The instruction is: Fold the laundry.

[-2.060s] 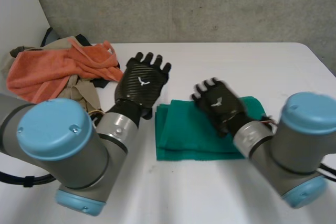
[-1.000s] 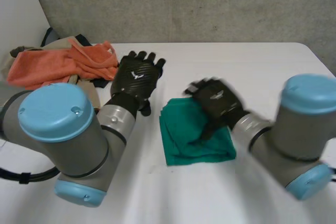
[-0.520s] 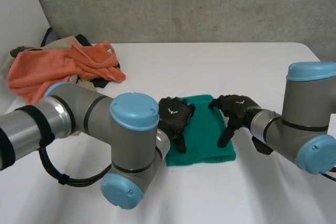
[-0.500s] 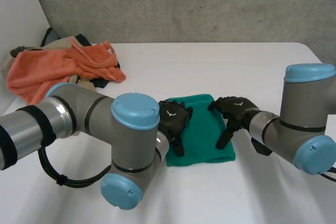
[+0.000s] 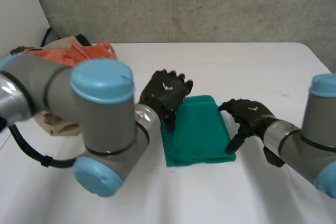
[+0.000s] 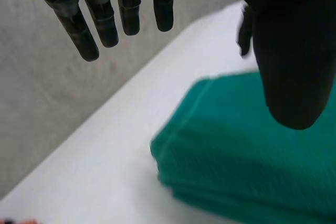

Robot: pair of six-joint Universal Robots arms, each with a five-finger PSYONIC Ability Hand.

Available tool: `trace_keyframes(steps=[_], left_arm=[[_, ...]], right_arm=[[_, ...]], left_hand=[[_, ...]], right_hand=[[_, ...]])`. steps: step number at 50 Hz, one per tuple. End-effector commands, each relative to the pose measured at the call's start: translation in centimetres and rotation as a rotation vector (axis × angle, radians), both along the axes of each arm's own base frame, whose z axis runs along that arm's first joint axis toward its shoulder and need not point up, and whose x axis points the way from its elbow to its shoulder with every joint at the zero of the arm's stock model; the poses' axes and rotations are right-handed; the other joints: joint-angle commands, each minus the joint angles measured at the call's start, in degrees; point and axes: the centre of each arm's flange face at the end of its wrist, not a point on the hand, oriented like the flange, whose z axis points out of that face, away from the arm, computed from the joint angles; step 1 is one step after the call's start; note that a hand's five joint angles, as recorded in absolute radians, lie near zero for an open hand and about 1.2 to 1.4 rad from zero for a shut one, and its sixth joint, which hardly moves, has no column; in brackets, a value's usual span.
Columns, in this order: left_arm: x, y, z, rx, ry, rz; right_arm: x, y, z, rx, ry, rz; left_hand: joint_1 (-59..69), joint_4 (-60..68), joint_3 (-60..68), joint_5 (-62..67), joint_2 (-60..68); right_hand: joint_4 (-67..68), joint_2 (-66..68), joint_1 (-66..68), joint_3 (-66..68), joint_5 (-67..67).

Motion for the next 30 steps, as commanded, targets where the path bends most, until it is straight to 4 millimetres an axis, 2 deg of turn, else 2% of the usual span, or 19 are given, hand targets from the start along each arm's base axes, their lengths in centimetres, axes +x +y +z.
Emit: trace_keyframes(steps=[1,9,19,24,28,29,30], left_arm=[[0.4,-0.4,2.7,0.04,0.122,-0.139],[0.6,-0.7,3.3,0.071,0.171,-0.162],[0.5,-0.1,2.8,0.088,0.161,-0.171],[0.6,-0.2,2.8,0.089,0.162,-0.169],[0.5,-0.1,2.8,0.091,0.161,-0.172],[0.5,0.0,2.9,0.09,0.162,-0.173],[0.5,0.0,2.9,0.09,0.162,-0.175]], right_arm=[[-1.4,1.5,-1.9,0.1,-0.058,0.021],[-0.8,1.0,-3.2,0.1,-0.102,0.039],[0.6,-0.1,-3.7,0.093,-0.148,0.048],[1.2,-0.5,-4.5,0.101,-0.141,0.054],[1.9,-0.7,-4.7,0.093,-0.145,0.071],[2.0,-1.0,-4.5,0.085,-0.152,0.064],[2.0,-1.3,-4.4,0.08,-0.159,0.059]], left_hand=[[-0.53,-0.04,-0.35,0.28,-0.06],[-0.2,0.3,-0.02,0.62,0.28],[-0.2,0.3,-0.02,0.62,0.28],[-0.2,0.3,-0.02,0.62,0.28],[-0.2,0.3,-0.02,0.62,0.28],[-0.2,0.3,-0.02,0.62,0.28],[-0.2,0.3,-0.02,0.62,0.28]], right_hand=[[-3.44,-2.71,-1.58,-2.37,-3.9],[-3.44,-2.71,-1.58,-2.37,-3.9],[10.77,11.5,12.63,11.84,10.31],[16.14,16.87,18.01,17.21,15.69],[39.64,40.38,41.51,40.71,39.19],[53.86,54.59,55.72,54.93,53.4],[62.16,62.89,64.03,63.23,61.71]])
